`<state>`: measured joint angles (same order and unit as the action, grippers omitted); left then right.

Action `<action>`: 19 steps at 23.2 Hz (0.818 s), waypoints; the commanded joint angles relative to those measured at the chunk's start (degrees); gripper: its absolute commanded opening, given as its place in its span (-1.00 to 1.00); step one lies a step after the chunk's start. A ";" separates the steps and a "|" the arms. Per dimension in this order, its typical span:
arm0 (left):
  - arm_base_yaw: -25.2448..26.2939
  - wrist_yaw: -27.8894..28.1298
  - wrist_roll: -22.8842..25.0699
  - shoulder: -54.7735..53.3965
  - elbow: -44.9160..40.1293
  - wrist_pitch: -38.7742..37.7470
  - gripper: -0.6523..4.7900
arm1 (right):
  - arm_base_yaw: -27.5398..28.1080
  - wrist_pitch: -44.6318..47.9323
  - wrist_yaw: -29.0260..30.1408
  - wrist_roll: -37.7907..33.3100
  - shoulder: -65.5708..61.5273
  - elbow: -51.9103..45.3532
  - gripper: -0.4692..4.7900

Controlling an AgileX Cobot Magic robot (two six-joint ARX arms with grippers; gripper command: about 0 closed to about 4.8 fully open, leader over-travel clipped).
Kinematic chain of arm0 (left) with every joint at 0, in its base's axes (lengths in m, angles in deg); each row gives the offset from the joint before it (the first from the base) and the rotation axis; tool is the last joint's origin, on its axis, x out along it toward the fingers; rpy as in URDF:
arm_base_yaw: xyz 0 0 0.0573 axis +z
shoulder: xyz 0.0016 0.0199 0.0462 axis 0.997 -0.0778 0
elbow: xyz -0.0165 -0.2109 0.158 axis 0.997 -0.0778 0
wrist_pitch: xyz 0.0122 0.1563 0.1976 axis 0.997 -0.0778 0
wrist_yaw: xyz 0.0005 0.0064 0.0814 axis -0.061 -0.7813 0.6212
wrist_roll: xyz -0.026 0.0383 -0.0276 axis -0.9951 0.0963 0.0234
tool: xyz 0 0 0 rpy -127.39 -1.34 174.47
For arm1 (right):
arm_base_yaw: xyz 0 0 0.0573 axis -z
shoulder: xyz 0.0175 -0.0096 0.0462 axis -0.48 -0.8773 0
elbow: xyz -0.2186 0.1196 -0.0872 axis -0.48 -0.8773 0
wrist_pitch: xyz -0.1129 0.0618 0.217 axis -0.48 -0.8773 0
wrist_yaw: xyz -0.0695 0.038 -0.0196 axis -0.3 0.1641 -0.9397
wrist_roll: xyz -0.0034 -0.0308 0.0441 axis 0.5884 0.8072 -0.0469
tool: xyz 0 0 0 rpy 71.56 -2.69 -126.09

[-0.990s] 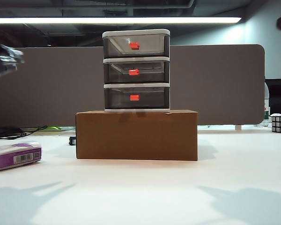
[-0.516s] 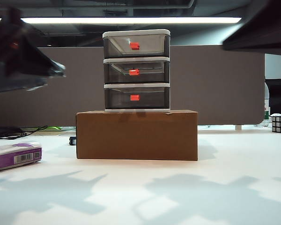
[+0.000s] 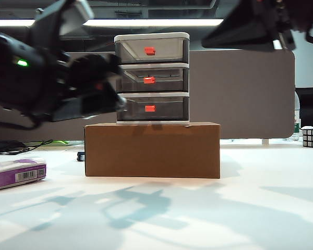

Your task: Open the third layer of the drawer on the table, pick up a pack of napkins on the table and put it in, and finally close the drawer.

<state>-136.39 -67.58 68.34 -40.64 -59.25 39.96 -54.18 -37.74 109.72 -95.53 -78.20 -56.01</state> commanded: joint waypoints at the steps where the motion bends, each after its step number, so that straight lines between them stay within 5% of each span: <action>1: -3.13 3.41 -0.70 -5.86 2.67 6.82 0.03 | -0.04 1.14 2.97 2.12 -2.01 1.62 -0.84; 10: -2.78 1.84 -2.62 -9.70 6.69 9.44 0.01 | 0.00 1.27 4.52 5.77 -3.83 2.27 -0.84; 19: -2.91 12.17 1.51 -17.64 16.09 5.77 0.01 | 0.09 1.53 5.81 6.64 -9.66 4.94 -0.84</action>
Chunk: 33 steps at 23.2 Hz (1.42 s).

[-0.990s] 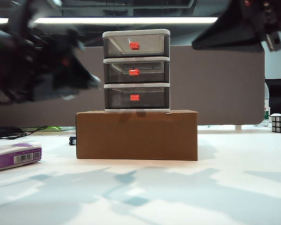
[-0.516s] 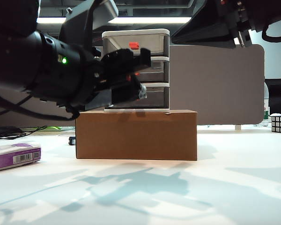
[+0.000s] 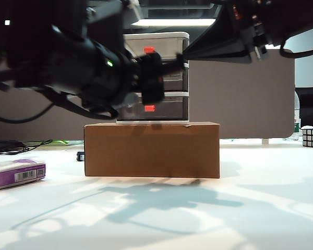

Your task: Open the third layer of the drawer on the table, pick up a pack of napkins on the table and put it in, and finally close the drawer.

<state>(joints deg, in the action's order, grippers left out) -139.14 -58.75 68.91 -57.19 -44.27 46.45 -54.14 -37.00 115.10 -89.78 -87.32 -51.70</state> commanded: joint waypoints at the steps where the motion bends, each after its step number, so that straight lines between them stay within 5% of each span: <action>1: -0.15 5.51 0.90 -1.97 1.51 -0.83 0.01 | 0.09 0.98 0.46 1.49 -0.90 0.79 -0.84; 3: -0.15 9.07 0.66 -3.41 1.81 -0.33 0.01 | 0.42 1.40 0.68 1.88 -1.33 0.79 -0.84; 10: -0.22 9.03 -1.70 -8.76 4.07 2.86 0.01 | 1.75 2.56 3.54 2.34 -4.52 1.99 -0.84; 33: 0.61 11.58 0.92 -11.82 10.12 2.12 0.01 | 2.12 2.05 4.68 4.09 -8.31 8.55 -0.84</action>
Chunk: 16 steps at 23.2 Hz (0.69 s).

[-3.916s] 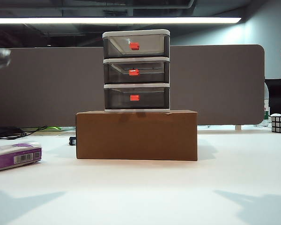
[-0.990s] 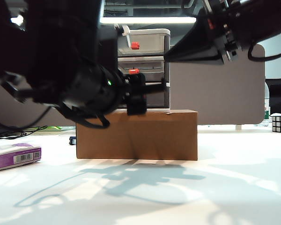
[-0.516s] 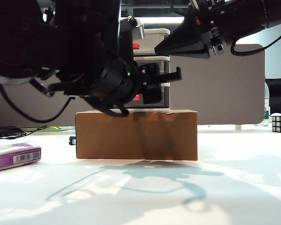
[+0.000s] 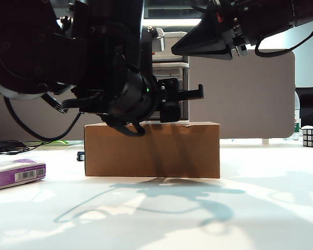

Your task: Open the third layer of the drawer on the table, pick up a pack of napkins on the table and put it in, and finally close the drawer.

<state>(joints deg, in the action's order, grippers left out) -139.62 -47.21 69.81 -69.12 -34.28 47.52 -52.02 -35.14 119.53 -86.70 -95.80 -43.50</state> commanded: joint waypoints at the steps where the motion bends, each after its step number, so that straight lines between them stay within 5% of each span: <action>1: 1.60 -0.15 0.00 0.11 0.13 1.07 0.01 | 0.00 0.13 0.24 1.16 0.17 0.35 -0.84; 7: 3.72 -6.25 0.04 0.11 0.15 1.84 0.01 | 0.02 0.04 0.22 1.31 0.17 0.35 -0.84; 16: 3.87 -6.16 3.87 0.11 0.13 1.53 0.01 | 0.02 0.02 0.00 1.40 0.17 0.35 -0.84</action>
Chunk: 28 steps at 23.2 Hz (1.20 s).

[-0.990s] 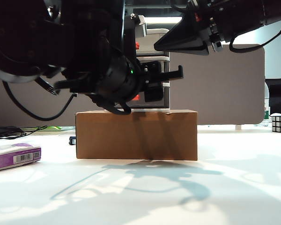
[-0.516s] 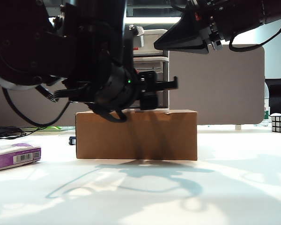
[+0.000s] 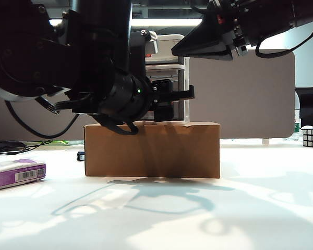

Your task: Open the third layer of the drawer on the table, pick up a pack of napkins on the table and put it in, and finally close the drawer.

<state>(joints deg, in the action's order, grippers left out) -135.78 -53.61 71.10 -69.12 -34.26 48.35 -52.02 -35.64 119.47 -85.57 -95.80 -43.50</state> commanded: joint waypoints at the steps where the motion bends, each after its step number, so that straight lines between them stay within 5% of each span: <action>1: 0.02 0.24 3.28 0.11 0.11 0.70 0.01 | 0.02 0.52 0.07 0.26 0.17 0.35 -0.84; 6: 0.42 -0.44 4.09 0.11 0.11 0.63 -0.14 | 0.02 0.39 -0.13 0.33 0.17 0.35 -0.84; 24: 1.66 -0.44 2.69 0.11 -0.17 0.70 -0.14 | 0.09 -1.57 -0.35 1.55 0.17 0.33 -0.84; 28: 2.64 -4.26 2.36 0.11 -0.17 0.85 -0.14 | 0.09 -1.55 -0.33 1.70 0.17 0.33 -0.84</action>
<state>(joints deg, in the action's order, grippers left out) -133.41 -55.45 73.63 -69.12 -34.55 48.24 -51.99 -37.61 119.21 -84.19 -95.80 -43.50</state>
